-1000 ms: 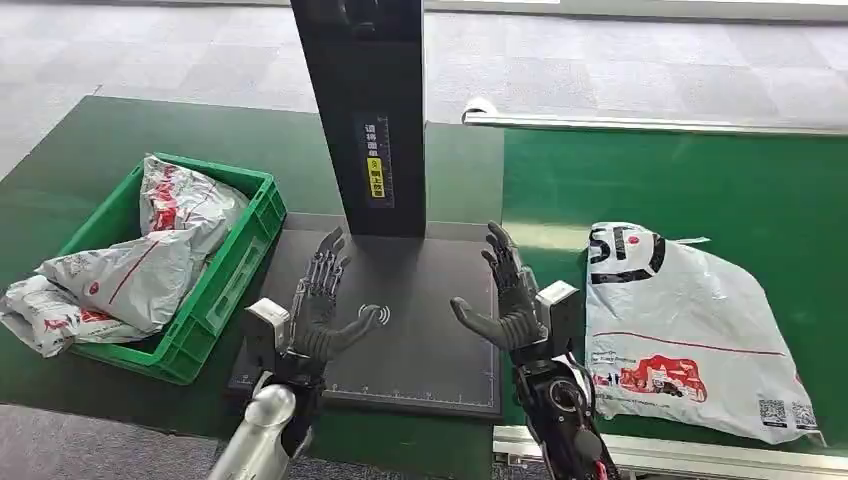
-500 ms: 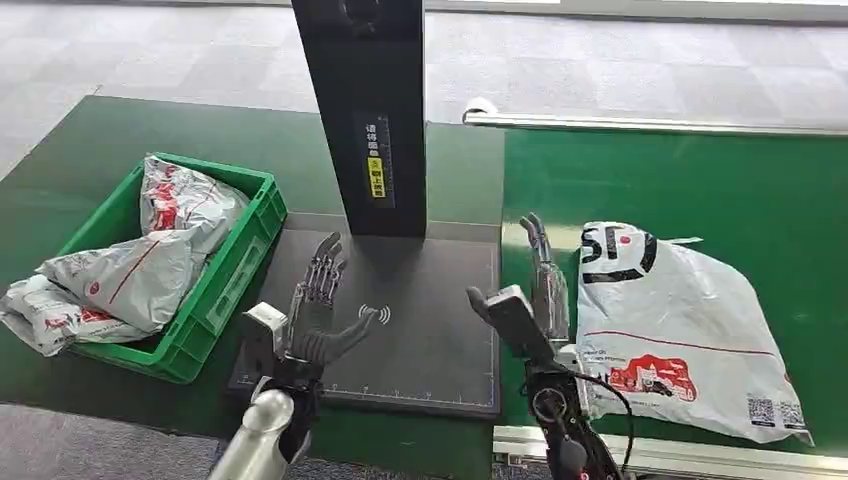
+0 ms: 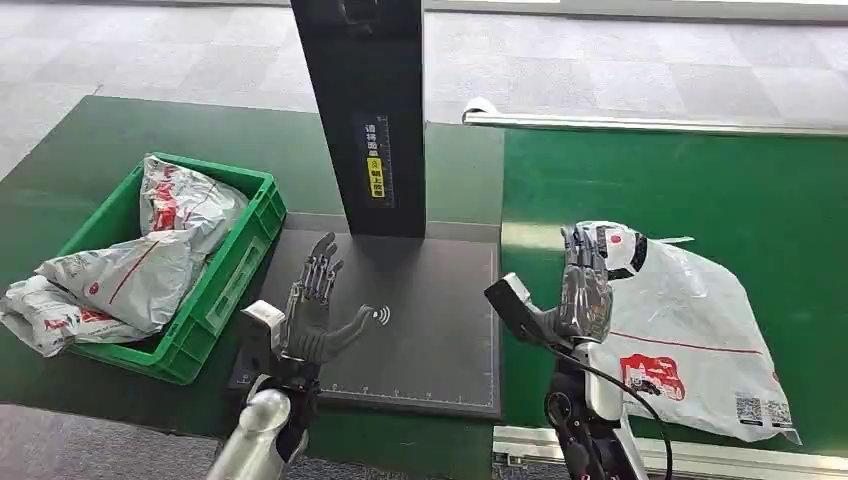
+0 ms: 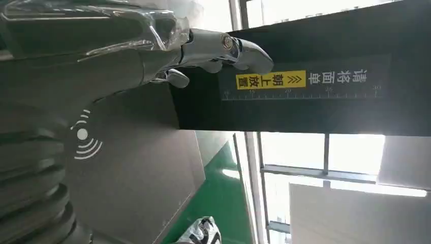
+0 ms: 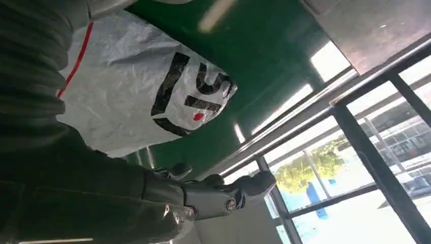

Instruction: Moved the parcel from conveyor to table for the left to box.

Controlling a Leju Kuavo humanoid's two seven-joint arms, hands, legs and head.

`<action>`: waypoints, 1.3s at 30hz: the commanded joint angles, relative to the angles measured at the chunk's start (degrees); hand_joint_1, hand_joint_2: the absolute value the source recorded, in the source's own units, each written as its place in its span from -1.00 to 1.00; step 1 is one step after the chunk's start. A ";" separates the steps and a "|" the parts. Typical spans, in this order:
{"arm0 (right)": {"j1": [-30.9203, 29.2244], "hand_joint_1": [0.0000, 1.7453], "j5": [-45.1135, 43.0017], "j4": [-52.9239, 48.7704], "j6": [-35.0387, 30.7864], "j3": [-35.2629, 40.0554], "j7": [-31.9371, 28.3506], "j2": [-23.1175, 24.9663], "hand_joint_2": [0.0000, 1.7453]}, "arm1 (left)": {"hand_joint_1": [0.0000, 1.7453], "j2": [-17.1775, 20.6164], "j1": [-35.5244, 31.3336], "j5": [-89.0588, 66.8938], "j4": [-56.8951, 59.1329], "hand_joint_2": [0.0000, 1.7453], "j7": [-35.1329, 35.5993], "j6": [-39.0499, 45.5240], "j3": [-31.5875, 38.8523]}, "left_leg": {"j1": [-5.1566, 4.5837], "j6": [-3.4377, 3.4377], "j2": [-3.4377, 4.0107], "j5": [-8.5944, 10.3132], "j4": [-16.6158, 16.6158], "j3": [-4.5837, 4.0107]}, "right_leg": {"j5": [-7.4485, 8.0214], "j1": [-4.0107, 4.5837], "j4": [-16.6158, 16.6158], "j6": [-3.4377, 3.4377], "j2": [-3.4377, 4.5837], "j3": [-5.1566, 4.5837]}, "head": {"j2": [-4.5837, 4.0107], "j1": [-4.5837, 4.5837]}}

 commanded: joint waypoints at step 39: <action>-8.65 -1.00 1.66 26.77 10.42 -9.58 14.65 0.74 1.00 | -1.00 0.55 -6.25 -3.50 20.32 1.00 -3.62 3.22 5.04 | -0.02 0.02 0.05 -0.01 -0.03 0.08 | 0.00 0.00 -0.03 -0.01 -0.03 0.09 | 0.00 0.02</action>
